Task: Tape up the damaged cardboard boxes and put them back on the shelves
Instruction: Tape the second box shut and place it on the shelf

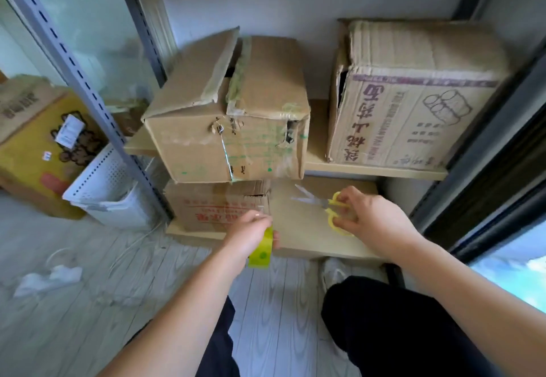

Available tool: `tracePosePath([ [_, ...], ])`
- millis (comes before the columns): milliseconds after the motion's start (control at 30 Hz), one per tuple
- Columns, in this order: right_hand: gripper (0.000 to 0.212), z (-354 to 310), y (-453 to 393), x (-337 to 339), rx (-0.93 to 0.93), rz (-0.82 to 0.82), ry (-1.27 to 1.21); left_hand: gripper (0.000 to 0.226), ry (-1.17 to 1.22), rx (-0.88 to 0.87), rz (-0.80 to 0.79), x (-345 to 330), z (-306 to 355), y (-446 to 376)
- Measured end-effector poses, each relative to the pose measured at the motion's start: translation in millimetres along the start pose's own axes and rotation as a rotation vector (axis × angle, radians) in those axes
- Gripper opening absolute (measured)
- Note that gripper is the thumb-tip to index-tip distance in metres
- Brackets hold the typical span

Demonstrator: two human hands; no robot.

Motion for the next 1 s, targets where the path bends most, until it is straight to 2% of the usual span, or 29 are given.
tracePosePath([
  [133,0.032,-10,57,94,-0.041,0.262,0.037,0.009,0.076,-0.178,-0.136,-40,82,44],
  [300,0.025,-33,117,244,0.089,0.664,-0.253,0.012,0.138,-0.447,-0.287,-77,222,124],
  [367,0.025,-37,121,303,0.141,0.760,-0.305,0.014,0.141,-0.525,-0.295,-88,273,152],
  [433,0.024,-38,106,353,0.121,0.756,-0.259,0.015,0.137,-0.584,-0.295,-94,314,170],
  [533,0.019,-28,57,393,0.002,0.629,-0.174,0.014,0.119,-0.597,-0.311,-100,348,170],
  [667,0.013,-4,-18,393,-0.152,0.499,-0.132,0.017,0.122,-0.534,-0.313,-96,356,143],
  [833,0.021,4,-62,380,-0.287,0.372,-0.095,0.024,0.152,-0.456,-0.293,-83,350,121],
  [900,0.022,-12,-59,386,-0.208,0.492,-0.042,0.029,0.134,-0.452,-0.303,-78,351,121],
  [933,0.020,-26,-55,388,-0.096,0.567,-0.051,0.031,0.130,-0.452,-0.311,-77,352,121],
  [967,0.021,-44,-50,387,0.038,0.581,-0.075,0.032,0.129,-0.450,-0.318,-76,352,120],
  [1000,0.031,-63,-44,382,0.155,0.497,-0.101,0.033,0.126,-0.446,-0.323,-75,352,119],
])
Point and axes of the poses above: each hand's wrist, its own y-axis away from the middle knuckle, its own x-axis out of the back of the hand, z = x × y, the point moved 4 cm from there along -y, towards the middle knuckle, and after that the axes turned 14 degrees about -z, right-handed, at the moved point
